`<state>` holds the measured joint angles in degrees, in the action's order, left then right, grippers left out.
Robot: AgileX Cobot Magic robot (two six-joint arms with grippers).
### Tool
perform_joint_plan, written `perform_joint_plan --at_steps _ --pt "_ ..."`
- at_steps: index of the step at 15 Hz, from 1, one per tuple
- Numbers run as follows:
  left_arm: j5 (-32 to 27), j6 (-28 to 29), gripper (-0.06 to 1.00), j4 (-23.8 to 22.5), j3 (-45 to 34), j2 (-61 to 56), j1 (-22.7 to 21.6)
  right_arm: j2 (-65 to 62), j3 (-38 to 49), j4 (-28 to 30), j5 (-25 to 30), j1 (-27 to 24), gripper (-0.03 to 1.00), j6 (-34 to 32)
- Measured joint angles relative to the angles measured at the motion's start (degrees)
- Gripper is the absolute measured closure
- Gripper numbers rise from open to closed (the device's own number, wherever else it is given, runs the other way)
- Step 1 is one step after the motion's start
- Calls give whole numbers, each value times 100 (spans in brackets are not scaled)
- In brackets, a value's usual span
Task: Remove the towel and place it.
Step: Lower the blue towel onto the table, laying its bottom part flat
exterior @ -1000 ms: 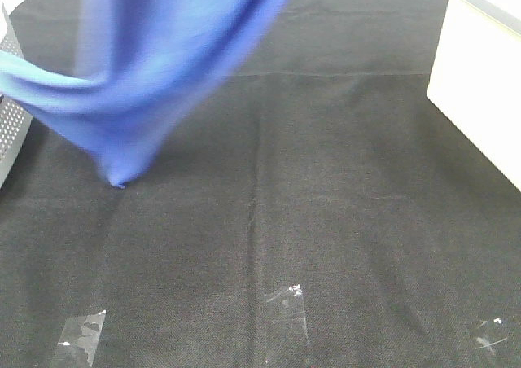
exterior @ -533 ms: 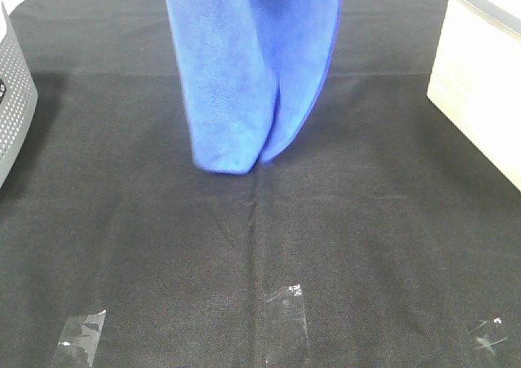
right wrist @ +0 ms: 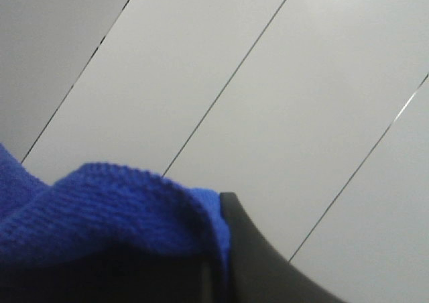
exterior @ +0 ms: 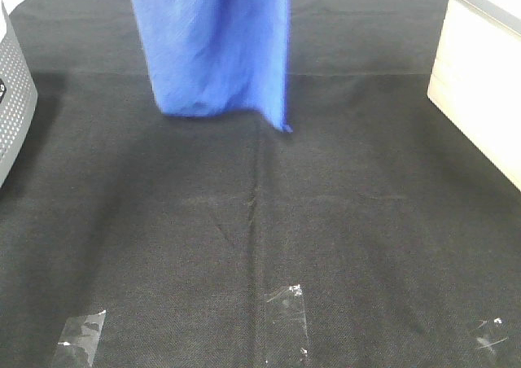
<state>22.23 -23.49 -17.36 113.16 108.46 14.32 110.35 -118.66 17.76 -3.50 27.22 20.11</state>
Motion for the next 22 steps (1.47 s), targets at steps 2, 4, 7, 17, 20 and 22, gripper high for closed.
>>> perform_joint_plan --at_steps 2,4,7,17,20,22 --pt "46 -69 94 74 728 476 -17 286 -235 -46 -607 -160 97 -17" --pt "57 -86 94 80 1524 997 -17 607 -487 -63 -1117 -361 97 -17" --pt "63 -143 94 92 2504 1748 -17 922 -831 -166 -1369 -584 97 -23" --pt "-92 -166 94 97 4097 3197 -367 1742 -934 -275 -1788 -1026 97 -567" --pt "-212 -166 94 97 4097 3272 -367 1845 -934 -275 -1765 -1026 97 -625" --pt "-235 -189 94 97 4097 3329 -401 1845 -945 -275 -1856 -1054 97 -653"
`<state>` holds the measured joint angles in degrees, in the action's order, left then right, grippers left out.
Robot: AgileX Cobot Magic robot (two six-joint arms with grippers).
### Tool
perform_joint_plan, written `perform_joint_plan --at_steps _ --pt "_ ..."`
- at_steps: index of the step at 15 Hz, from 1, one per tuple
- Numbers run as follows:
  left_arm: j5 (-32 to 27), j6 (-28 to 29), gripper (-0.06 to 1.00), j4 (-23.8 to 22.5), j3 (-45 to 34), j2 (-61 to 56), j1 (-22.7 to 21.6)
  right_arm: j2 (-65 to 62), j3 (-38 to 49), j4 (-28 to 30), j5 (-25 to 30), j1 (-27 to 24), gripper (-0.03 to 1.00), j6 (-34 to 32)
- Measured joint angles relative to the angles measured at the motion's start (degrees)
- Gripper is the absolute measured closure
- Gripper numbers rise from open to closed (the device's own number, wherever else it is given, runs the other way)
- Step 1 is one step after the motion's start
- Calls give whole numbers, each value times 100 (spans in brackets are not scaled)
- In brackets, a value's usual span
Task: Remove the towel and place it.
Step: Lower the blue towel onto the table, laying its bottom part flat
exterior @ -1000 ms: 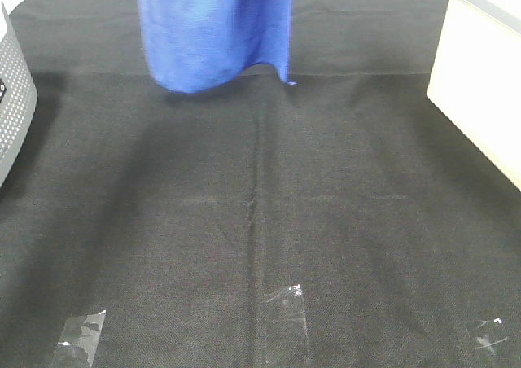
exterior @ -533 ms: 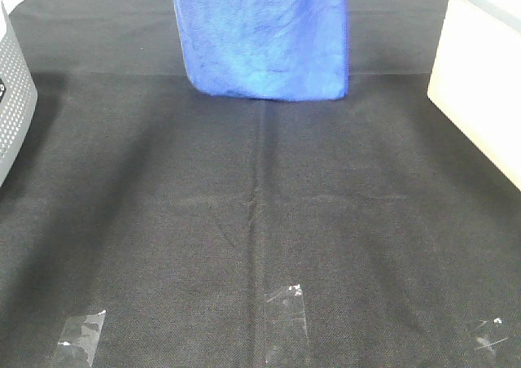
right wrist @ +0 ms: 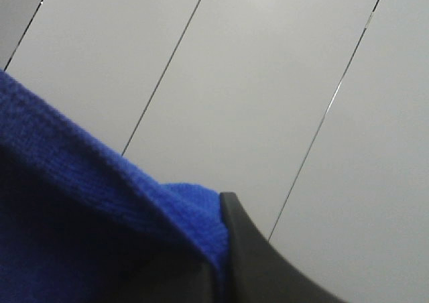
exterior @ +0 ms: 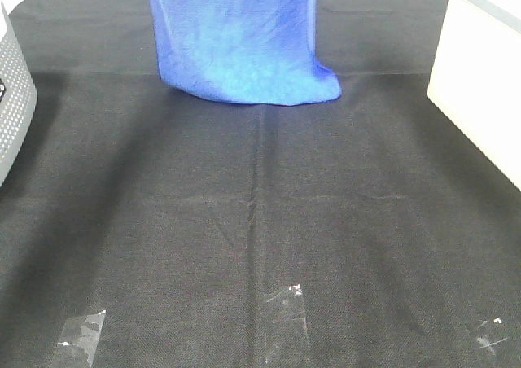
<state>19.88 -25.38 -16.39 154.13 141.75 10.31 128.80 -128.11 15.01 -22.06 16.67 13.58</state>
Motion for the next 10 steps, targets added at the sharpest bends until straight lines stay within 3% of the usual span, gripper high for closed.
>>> perform_joint_plan --at_steps 5,10 --pt "189 -103 94 -6 138 6 -63 0 -103 46 -498 -23 97 -418" --pt "229 -103 94 -17 441 -6 -63 -11 -384 281 -596 -23 97 -1140"
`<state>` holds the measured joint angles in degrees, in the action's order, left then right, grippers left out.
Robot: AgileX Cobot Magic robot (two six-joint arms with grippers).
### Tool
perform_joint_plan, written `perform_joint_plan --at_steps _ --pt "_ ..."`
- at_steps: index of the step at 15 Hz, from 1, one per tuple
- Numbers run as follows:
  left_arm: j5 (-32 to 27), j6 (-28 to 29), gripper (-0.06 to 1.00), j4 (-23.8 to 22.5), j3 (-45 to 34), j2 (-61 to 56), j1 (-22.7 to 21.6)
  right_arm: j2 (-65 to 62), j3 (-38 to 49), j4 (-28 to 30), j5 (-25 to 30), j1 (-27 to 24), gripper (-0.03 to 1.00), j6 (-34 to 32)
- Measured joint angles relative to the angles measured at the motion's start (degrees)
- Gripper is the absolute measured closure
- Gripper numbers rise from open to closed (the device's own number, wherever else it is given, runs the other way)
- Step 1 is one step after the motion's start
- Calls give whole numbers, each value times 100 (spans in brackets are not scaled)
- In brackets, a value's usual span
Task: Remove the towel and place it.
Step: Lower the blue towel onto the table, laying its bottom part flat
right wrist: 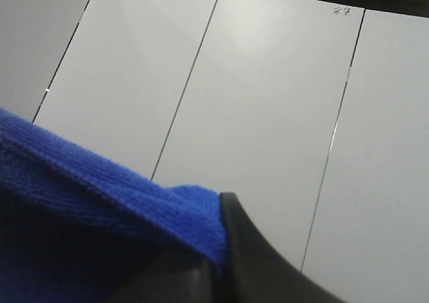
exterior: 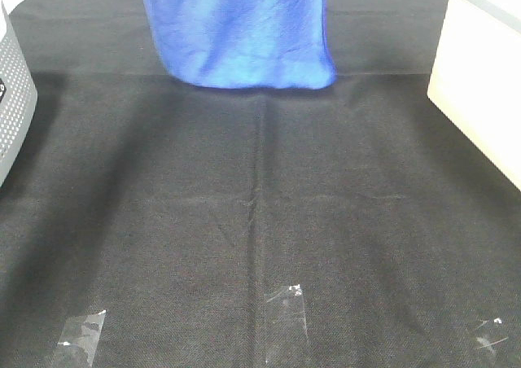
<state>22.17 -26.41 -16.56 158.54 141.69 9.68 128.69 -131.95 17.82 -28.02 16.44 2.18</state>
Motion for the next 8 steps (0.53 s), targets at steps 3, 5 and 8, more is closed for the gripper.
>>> perform_joint_plan --at_steps 3,5,8 --pt "-86 0 94 -6 0 0 0 11 0 11 74 0 97 -52" --pt "-235 0 94 -6 0 0 0 11 0 92 126 0 97 -166" --pt "-286 0 94 -11 0 0 0 11 0 178 281 0 97 -315"
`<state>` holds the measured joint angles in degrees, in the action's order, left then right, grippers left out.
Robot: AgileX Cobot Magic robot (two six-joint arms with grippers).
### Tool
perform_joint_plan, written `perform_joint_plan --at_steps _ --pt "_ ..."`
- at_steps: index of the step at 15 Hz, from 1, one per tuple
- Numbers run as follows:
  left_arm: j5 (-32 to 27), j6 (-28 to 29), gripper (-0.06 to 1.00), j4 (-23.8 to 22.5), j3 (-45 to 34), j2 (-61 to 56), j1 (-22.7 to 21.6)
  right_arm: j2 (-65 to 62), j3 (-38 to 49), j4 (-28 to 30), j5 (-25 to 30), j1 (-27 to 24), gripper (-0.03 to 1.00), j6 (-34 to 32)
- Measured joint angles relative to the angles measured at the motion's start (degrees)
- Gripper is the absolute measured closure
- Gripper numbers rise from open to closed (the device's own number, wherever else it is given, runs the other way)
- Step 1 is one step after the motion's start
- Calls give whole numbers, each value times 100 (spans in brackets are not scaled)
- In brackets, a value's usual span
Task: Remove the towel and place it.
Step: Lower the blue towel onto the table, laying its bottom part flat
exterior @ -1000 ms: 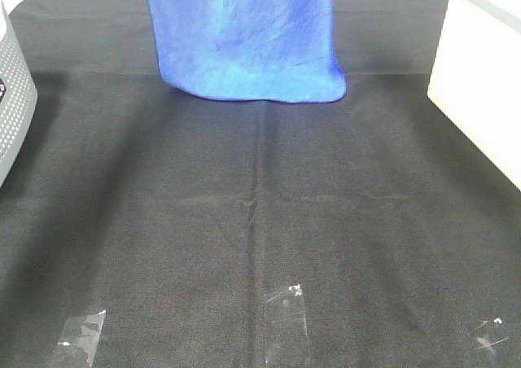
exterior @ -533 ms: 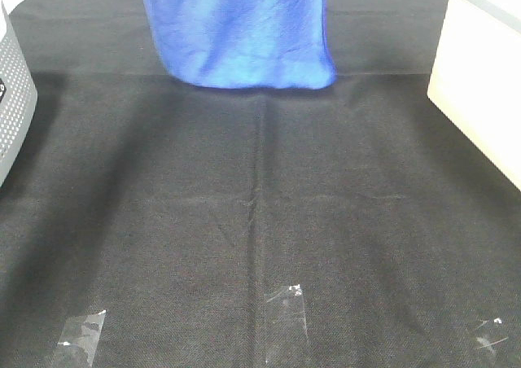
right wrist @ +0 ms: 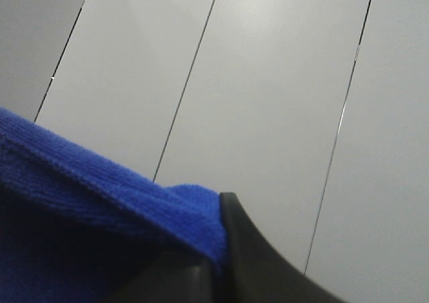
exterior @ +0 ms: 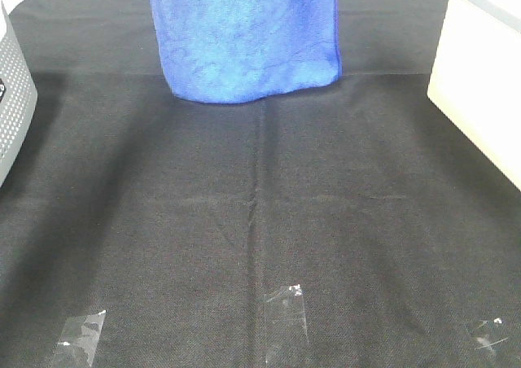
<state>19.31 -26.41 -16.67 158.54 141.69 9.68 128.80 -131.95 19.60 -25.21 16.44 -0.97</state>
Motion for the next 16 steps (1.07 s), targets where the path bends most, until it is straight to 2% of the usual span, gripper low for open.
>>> perform_joint_plan --at_steps 1,4,8,10,11,12,13,16 --pt "-11 0 94 0 0 0 0 0 0 34 34 0 97 -46" --pt "-659 143 94 0 0 0 17 0 0 315 934 0 97 -796" --pt "-1759 298 94 6 0 0 189 -17 0 321 2521 29 97 -1576" --pt "-2578 298 94 52 0 0 315 -166 0 11 3346 40 97 -1650" --pt "-3163 304 94 103 0 -34 395 -281 0 -258 3753 40 97 -1599" --pt "-3409 304 94 149 0 -57 424 -327 0 -441 3988 40 97 -1507" --pt "-4062 327 94 223 0 -120 481 -424 0 -842 4412 40 97 -1192" --pt "-5793 619 94 372 0 -355 521 -573 0 -2498 5758 29 97 447"
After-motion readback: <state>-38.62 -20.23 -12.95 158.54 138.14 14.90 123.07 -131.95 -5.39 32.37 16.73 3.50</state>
